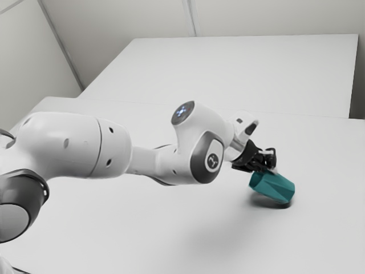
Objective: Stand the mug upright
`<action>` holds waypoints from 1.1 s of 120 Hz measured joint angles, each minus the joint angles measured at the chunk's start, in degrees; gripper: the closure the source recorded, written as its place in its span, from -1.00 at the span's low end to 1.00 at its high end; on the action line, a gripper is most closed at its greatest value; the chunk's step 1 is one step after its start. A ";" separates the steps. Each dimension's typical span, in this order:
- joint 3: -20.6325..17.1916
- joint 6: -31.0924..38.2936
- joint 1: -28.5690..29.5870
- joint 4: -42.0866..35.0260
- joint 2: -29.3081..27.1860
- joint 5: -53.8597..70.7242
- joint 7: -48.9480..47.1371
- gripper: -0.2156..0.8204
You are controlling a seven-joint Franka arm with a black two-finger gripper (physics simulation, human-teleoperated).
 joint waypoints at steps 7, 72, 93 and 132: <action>-0.03 -0.13 -0.01 1.26 0.70 0.05 0.29 0.74; 0.61 -13.35 8.50 -6.00 -12.91 3.95 1.23 0.93; 0.46 -28.54 19.20 -9.77 -21.44 17.39 -0.69 0.93; -1.84 -43.36 26.44 -7.61 -22.93 41.89 -2.92 0.93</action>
